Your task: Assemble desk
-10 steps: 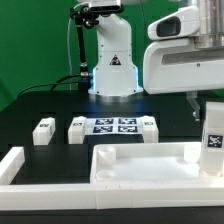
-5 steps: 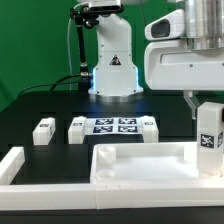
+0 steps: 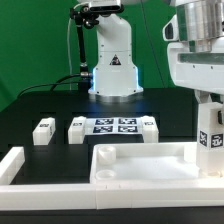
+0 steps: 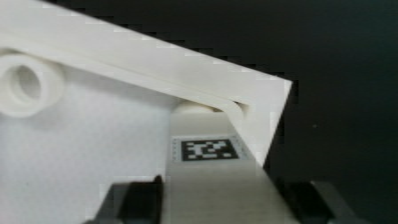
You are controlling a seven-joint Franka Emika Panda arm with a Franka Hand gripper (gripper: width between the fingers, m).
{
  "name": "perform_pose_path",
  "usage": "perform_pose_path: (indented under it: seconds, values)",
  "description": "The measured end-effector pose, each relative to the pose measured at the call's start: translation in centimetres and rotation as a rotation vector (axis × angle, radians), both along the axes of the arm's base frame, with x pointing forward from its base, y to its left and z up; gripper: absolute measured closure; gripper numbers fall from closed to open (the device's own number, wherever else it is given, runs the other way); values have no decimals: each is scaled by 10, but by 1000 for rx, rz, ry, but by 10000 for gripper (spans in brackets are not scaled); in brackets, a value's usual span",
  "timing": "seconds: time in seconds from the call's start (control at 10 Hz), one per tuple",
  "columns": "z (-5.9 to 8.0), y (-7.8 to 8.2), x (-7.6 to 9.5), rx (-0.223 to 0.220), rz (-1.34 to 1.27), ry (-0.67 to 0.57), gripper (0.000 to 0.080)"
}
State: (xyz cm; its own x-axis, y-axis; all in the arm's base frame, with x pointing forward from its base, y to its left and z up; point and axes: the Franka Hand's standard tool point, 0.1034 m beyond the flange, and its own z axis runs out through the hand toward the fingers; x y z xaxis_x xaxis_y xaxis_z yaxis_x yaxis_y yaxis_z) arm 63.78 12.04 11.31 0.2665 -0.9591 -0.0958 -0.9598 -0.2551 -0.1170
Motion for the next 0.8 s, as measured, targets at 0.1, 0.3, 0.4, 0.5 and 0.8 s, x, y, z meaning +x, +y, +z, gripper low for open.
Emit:
perform_pose_path:
  seconds: [0.1, 0.3, 0.4, 0.5, 0.8]
  values:
    - [0, 0, 0, -2, 28, -3, 435]
    - [2, 2, -5, -22, 281, 19, 255]
    - [3, 1, -4, -25, 393, 5, 255]
    - [2, -1, -4, -36, 561, -15, 172]
    - [2, -4, -3, -52, 812, -49, 151]
